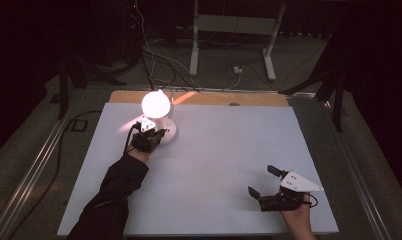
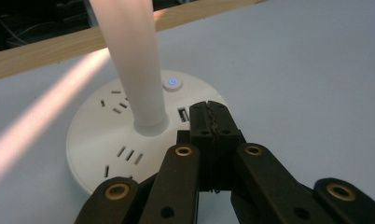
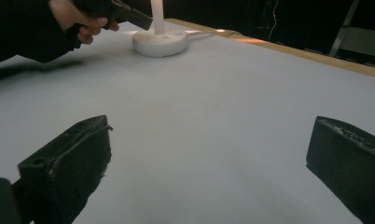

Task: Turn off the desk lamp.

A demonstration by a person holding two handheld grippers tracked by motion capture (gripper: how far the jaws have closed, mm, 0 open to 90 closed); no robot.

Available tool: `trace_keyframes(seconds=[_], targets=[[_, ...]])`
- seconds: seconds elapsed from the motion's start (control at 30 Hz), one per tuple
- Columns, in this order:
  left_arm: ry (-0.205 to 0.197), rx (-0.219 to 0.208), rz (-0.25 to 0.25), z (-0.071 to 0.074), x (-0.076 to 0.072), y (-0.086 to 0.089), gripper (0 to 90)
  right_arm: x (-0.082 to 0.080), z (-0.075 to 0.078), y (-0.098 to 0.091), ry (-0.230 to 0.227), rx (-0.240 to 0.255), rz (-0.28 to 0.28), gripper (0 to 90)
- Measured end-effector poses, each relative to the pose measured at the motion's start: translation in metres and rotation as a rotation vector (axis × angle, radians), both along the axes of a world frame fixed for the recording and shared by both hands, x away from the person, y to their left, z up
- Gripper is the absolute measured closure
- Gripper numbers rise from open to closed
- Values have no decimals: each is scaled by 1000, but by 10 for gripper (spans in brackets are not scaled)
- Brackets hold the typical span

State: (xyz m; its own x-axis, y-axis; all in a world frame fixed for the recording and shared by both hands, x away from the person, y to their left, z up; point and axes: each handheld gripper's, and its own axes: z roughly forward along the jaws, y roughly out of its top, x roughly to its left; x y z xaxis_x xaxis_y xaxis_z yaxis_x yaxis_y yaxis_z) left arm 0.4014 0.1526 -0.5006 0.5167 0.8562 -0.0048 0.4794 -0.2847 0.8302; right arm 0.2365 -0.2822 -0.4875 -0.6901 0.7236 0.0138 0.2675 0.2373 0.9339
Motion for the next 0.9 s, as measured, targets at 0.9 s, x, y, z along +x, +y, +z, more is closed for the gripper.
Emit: trace_keyframes(seconds=[0.9], targets=[[24, 11, 2, -12, 6, -1, 900, 0, 0, -1, 3, 2, 3, 0]])
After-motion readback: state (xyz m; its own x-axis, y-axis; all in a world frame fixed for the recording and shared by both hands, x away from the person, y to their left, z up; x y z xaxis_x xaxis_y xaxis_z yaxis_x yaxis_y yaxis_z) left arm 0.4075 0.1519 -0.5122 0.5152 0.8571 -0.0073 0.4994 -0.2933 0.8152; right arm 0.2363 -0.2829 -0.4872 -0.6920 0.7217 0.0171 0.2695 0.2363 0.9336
